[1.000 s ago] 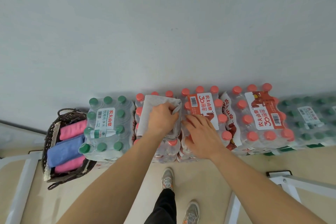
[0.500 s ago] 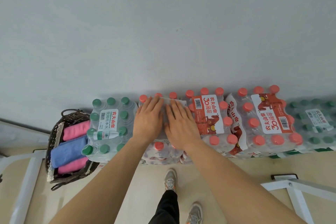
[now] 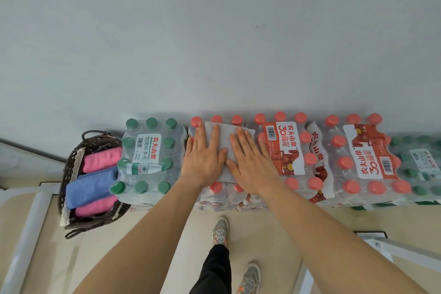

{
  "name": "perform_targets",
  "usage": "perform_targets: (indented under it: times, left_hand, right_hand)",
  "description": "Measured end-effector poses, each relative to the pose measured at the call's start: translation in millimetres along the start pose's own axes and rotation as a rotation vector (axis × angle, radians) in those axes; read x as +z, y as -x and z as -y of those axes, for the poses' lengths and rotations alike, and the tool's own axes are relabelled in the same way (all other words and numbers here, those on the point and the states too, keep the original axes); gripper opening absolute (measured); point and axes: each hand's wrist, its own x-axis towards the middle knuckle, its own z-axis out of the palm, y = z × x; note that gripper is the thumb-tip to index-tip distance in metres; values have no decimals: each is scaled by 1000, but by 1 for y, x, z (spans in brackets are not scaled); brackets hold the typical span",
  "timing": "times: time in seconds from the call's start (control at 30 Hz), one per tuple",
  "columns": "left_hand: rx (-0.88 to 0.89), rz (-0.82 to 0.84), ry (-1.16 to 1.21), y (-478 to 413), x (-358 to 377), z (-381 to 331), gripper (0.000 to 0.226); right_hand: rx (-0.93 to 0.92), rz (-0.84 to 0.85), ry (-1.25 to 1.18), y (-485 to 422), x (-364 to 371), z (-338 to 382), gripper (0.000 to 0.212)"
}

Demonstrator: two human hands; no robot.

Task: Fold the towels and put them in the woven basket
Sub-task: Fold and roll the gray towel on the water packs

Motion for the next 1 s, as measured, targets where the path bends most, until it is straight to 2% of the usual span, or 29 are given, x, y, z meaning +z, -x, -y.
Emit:
perform_targets:
  times: [0.07, 0.2, 0.33, 0.43, 0.5, 0.57, 0.63, 0.83, 1.0]
  left_hand:
    - [-69, -18, 37, 2, -5, -4, 67]
    - [-224, -171, 98, 4, -27, -8, 59]
    - [-462, -31, 349, -4, -44, -13, 69]
    - [-599, 86, 430, -11, -49, -14, 81]
    - [-599, 150, 468, -14, -52, -11, 80]
    - [-579, 178, 515, -17, -55, -5, 63]
    - [-572, 188, 561, -18, -59, 3, 52]
    - [-557, 159, 598, -13, -72, 32, 35]
    - [-479, 133, 583, -10, -81, 58, 34]
  right_hand:
    - [-26, 24, 2, 2, -6, -3, 71]
    - [-149, 15, 59, 14, -24, -9, 67]
    - [-231, 88, 55, 23, -37, -14, 65]
    - [-244, 131, 49, 25, -46, -16, 65]
    - [-260, 153, 47, 24, -53, -16, 65]
    - [-284, 168, 40, 22, -58, -14, 66]
    - [-319, 170, 38, 17, -61, -9, 65]
    - [-407, 179, 35, -6, -65, 21, 58]
    - [-457, 206, 17, -20, -68, 40, 63]
